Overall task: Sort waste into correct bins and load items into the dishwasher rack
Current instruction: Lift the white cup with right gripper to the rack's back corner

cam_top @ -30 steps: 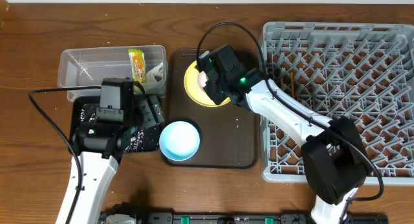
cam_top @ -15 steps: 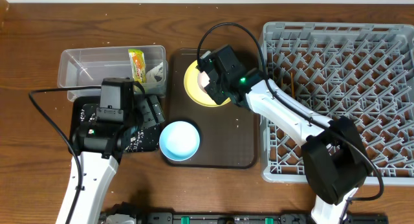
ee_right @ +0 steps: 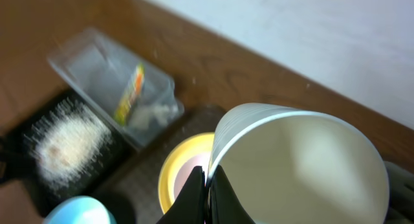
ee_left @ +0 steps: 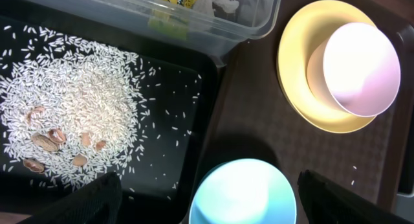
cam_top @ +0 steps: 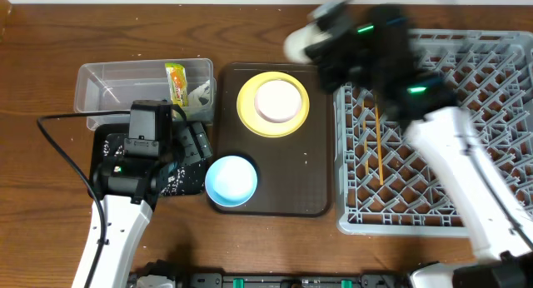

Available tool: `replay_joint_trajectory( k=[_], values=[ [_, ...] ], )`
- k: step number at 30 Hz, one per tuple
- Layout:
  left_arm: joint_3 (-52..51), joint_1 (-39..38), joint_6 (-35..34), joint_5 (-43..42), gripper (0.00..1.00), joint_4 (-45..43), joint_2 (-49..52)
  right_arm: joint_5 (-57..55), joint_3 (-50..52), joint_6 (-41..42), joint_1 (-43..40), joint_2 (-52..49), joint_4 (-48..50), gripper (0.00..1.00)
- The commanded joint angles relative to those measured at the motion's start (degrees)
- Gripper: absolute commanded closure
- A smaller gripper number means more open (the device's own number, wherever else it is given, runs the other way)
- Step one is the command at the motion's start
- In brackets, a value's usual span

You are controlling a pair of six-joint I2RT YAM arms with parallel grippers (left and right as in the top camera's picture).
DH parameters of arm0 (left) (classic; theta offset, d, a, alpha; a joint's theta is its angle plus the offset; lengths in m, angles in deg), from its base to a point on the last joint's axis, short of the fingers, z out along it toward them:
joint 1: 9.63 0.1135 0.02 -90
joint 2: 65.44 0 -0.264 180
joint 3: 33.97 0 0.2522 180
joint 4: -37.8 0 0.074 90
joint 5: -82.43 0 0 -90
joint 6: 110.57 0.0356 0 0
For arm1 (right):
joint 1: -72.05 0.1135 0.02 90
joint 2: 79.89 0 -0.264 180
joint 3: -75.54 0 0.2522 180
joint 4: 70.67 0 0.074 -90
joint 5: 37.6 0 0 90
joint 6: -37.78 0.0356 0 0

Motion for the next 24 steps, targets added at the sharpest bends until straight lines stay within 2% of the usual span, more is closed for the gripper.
replay_joint_trajectory(
  k=[1, 8, 15, 24],
  values=[
    [0.9, 0.2, 0.2, 0.5, 0.11, 0.1, -0.2, 19.5, 0.2, 3.3, -8.6, -1.4, -1.5, 0.99],
    [0.9, 0.2, 0.2, 0.5, 0.10, 0.1, -0.2, 45.0, 0.5, 2.9, -23.5, -9.4, -1.8, 0.99],
    [0.9, 0.2, 0.2, 0.5, 0.11, 0.1, -0.2, 62.9, 0.5, 1.3, -28.8, -21.3, 2.4, 0.99],
    [0.9, 0.2, 0.2, 0.5, 0.11, 0.1, -0.2, 61.0, 0.5, 1.1, -30.7, -30.2, 2.8, 0.99]
  ],
)
